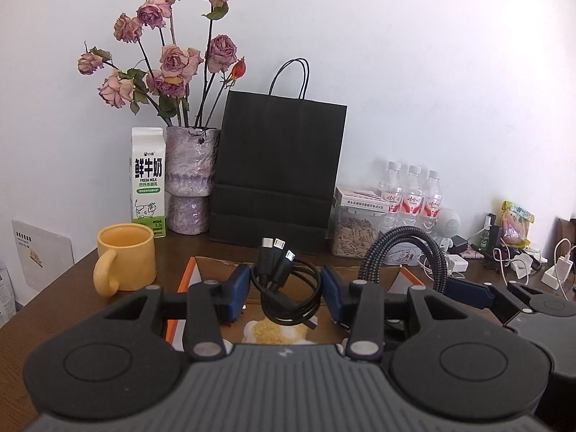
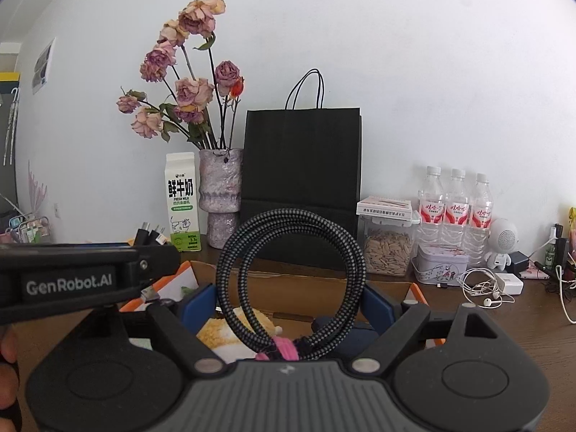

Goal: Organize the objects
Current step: 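Carry both cables over the box and open the left tool to drop its cable, then lower the braided cable into the box and open the right tool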

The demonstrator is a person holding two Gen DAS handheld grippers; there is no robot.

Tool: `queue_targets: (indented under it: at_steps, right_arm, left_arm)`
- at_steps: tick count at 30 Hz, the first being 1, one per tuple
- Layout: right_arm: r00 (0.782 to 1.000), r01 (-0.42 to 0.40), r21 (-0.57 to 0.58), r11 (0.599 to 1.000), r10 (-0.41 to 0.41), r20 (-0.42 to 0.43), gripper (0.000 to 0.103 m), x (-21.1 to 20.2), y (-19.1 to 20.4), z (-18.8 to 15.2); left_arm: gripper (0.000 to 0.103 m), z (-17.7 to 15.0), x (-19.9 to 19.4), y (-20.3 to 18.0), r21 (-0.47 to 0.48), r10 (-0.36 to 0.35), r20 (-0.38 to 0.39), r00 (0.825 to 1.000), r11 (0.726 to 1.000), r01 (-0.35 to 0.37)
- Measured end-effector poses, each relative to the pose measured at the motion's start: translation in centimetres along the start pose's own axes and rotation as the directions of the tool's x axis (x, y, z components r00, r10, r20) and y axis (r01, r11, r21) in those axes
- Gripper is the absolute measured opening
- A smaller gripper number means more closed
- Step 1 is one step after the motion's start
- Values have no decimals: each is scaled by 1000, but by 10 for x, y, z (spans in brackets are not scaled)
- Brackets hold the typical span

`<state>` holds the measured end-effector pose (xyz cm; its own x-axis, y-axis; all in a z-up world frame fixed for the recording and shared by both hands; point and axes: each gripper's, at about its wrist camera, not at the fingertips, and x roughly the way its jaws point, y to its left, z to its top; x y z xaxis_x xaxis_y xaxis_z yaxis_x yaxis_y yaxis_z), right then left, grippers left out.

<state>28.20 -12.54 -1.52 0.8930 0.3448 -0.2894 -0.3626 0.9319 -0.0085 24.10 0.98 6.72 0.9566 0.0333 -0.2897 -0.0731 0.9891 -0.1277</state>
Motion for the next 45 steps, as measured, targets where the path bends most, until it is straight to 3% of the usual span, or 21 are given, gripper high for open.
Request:
queue_targets:
  at_steps: [8,22,23,24,25,26,28,45]
  right_arm:
    - [998,-16,38,999,18,-56,86,36,-11,-12]
    - [995,-11,53,999,16,-96,87,42,-16,-23]
    - [995,-5,61,998,11,-96,90,42,-18,-24]
    - [995,6,66,998,0,-99,99,43,-20,-24]
    - [994,20,69,997,-13,-104,103,43,-21,-24]
    - [994,34,73,997,-26,-103,103,42,-22,-24]
    - [994,42,78,996,-35,-101,103,41,-25,-25]
    - [997,30,27,999,-28,-76,103,11,-29,-27]
  left_arm:
    - [44,-3,39,12,-24,0,-35,999,1000,-1]
    - [45,-17,45,5,14,5,-42,999,1000,-4]
    - [48,-18,45,5,11,5,-39,999,1000,-4]
    - [51,-19,44,5,11,8,-33,999,1000,-7]
    - [65,-19,44,5,12,12,-23,1000,1000,-12]
    - [85,-19,42,6,10,15,-12,1000,1000,-15]
    - [103,-20,39,6,5,27,15,1000,1000,-27]
    - [103,-24,26,13,-29,48,52,997,998,-46]
